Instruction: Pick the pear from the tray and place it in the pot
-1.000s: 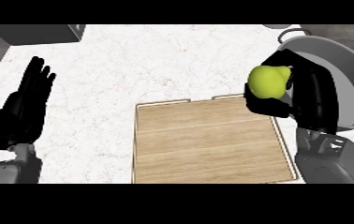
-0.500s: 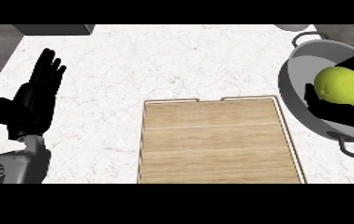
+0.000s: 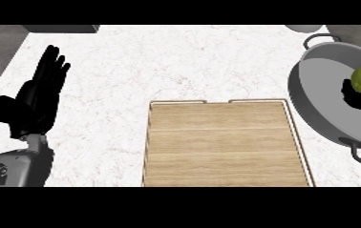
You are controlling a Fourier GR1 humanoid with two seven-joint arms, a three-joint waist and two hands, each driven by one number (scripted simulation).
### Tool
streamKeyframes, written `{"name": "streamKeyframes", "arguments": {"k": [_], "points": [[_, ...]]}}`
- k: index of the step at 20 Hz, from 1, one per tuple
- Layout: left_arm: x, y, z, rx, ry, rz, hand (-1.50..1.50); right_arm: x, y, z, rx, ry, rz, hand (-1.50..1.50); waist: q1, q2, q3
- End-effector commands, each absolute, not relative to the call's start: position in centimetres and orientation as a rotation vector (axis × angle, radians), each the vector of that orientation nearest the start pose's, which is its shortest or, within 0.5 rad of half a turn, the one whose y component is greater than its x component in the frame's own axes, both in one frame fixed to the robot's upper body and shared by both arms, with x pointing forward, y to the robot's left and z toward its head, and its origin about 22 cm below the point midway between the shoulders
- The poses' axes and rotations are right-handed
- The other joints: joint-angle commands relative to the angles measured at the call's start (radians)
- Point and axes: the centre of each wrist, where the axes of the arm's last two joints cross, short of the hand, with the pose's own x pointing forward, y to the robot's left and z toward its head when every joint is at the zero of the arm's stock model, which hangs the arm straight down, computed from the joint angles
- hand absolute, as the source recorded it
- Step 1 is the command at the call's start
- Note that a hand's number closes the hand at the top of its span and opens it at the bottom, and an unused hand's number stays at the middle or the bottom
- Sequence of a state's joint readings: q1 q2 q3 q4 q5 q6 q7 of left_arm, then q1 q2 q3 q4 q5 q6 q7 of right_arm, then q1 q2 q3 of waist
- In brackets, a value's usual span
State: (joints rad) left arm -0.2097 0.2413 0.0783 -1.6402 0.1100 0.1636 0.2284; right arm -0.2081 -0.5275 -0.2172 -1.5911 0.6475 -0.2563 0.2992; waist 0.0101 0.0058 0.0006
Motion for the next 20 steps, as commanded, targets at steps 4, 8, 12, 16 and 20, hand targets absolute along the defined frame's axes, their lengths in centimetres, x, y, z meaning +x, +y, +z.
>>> {"name": "streamKeyframes", "arguments": {"k": [4,8,12,16,20], "points": [[28.9,28.2,9.3,0.185,-1.633,0.058,0.0,30.9,-41.9,9.9,-1.517,-1.317,0.402,1.5,0.009,0.001,0.001],[28.5,29.0,7.1,0.182,-1.62,0.056,0.0,34.2,-41.7,8.8,-1.46,-1.31,0.43,1.5,0.008,0.0,0.0],[27.6,27.8,7.7,0.169,-1.61,0.042,0.0,33.2,-43.8,5.2,-1.308,-1.23,0.307,1.5,0.015,0.001,0.001],[28.0,27.0,8.2,0.173,-1.63,0.059,0.0,33.9,-44.8,4.5,-1.138,-1.28,0.269,-1.5,0.023,0.004,0.003],[28.4,28.2,9.2,0.182,-1.632,0.047,0.0,34.3,-43.0,2.0,-0.956,-1.352,0.256,-1.5,0.022,0.003,0.003]]}}
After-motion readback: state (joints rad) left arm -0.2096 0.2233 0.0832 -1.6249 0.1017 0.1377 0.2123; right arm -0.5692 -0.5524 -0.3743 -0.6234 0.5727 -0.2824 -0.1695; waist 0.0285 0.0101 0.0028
